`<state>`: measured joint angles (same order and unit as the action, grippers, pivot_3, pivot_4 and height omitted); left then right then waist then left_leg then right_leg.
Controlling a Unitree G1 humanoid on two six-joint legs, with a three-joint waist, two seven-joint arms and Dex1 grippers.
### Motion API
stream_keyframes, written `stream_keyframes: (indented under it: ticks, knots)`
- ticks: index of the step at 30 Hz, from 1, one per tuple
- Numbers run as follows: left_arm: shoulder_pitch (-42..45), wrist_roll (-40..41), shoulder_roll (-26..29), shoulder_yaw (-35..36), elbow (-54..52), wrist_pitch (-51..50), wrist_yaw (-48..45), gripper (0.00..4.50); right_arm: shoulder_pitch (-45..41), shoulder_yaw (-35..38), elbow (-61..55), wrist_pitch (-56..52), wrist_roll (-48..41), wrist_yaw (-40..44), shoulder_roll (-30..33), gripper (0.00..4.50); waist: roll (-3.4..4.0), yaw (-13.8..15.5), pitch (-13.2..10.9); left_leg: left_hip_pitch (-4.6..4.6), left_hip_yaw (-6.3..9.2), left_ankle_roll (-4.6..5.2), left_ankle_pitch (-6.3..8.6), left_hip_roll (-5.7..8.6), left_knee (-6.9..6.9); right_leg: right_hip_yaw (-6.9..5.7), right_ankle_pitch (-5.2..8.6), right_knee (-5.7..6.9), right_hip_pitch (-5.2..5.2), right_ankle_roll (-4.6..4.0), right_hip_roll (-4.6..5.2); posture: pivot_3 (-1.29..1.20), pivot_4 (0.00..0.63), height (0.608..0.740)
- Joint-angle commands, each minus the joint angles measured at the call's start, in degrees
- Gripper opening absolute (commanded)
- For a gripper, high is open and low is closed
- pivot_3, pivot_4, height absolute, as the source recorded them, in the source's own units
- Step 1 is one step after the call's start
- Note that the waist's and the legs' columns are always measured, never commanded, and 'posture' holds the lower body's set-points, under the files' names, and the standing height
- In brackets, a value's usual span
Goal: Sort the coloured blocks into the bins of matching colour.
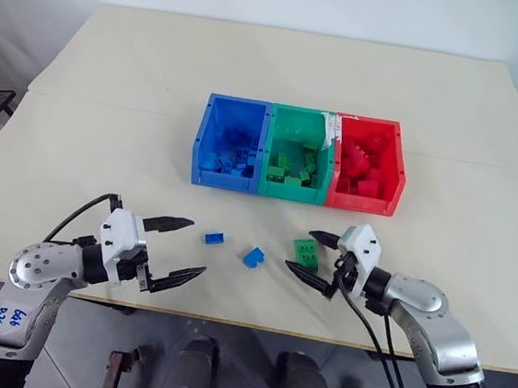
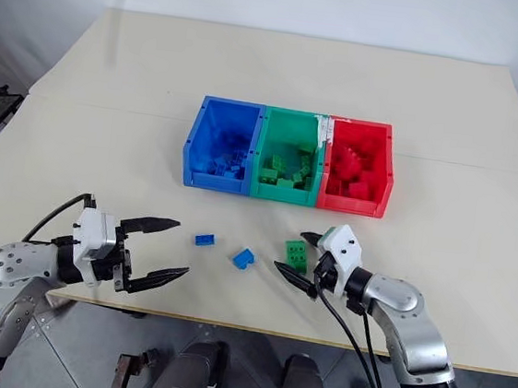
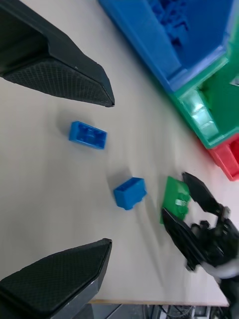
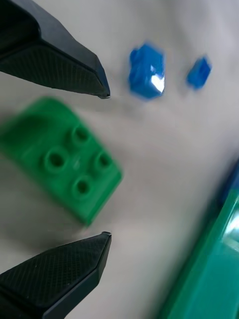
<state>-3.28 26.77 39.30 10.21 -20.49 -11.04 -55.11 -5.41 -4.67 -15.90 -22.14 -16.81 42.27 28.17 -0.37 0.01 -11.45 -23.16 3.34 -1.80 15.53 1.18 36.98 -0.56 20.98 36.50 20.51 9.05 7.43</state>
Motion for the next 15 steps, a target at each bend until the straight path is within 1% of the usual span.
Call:
stream_keyframes:
  ticks: [1,2,5,7,9,10,12,13,15]
  knots:
    - [0.4,1.23,1.18,1.11,-2.04,-0.57,-0.24,4.5,0.76,0.18,-0.94,0.26,1.18,-1.89,-0.13,4.49,0.0,-0.07,0.0,0.0,0.0,0.0,0.0,0.0,-0.02,0.0,0.0,0.0,0.0,0.0,-0.01,0.0,0.15,0.74]
    - [0.83,1.26,1.29,0.96,-2.0,-0.72,-0.34,4.5,1.0,-0.13,-0.91,0.12,1.34,-1.91,-0.08,4.49,0.0,-0.09,0.0,0.01,0.0,0.0,0.0,0.0,-0.03,0.0,0.0,0.01,0.01,-0.01,-0.01,0.0,0.15,0.74]
    - [2.25,1.33,1.32,0.3,-1.82,-1.18,-0.68,4.5,1.75,-0.55,-1.12,0.05,1.4,-2.0,-0.22,3.92,-0.01,-0.09,0.0,0.01,0.0,0.0,0.0,0.0,-0.03,0.0,0.0,0.01,0.0,-0.01,-0.01,0.0,0.15,0.74]
    - [3.15,1.41,1.24,-0.17,-1.61,-1.37,-1.0,4.5,2.06,-0.36,-1.02,0.96,1.58,-2.2,-0.18,3.22,-0.01,-0.07,0.01,0.01,0.0,0.0,0.0,-0.01,-0.02,0.0,0.0,0.01,0.0,-0.01,-0.02,0.0,0.15,0.74]
    - [4.17,1.35,1.1,-0.91,-1.23,-1.31,-1.75,4.5,2.33,0.61,-0.82,2.28,0.91,-1.5,0.09,2.62,-0.02,-0.08,0.01,0.01,0.0,0.0,0.0,0.0,-0.02,0.0,0.0,0.02,-0.01,-0.01,-0.01,0.0,0.15,0.74]
    - [4.63,1.29,0.96,-1.27,-1.0,-1.25,-2.06,4.5,2.36,1.03,-1.02,2.37,-0.5,0.26,0.62,2.21,-0.02,-0.09,0.01,0.02,0.0,0.01,0.0,0.0,-0.01,0.0,0.0,0.01,-0.01,0.0,-0.01,0.0,0.15,0.74]
    - [5.6,1.07,0.5,-1.85,-0.71,-0.62,-2.36,4.5,1.88,2.26,-0.96,3.94,-2.67,3.9,1.93,1.57,-0.02,-0.09,0.01,0.01,-0.01,0.01,0.0,0.0,-0.02,0.0,0.0,0.02,-0.01,-0.01,-0.02,0.0,0.15,0.74]
    - [6.06,1.2,0.24,-1.98,-0.8,-0.66,-2.24,4.5,1.26,3.2,-0.79,5.26,-4.37,6.51,2.55,1.45,-0.02,-0.1,0.01,0.01,-0.01,0.01,0.0,0.0,-0.02,0.0,0.0,0.02,-0.01,0.0,-0.02,0.0,0.15,0.74]
    - [6.56,1.28,-0.09,-2.11,-0.9,-0.89,-1.95,4.5,-0.48,4.71,-0.09,6.76,-7.15,9.73,2.99,1.46,-0.01,-0.12,0.0,0.01,-0.02,0.01,0.0,0.0,-0.02,0.0,0.0,0.02,-0.01,0.0,-0.02,0.0,0.15,0.74]
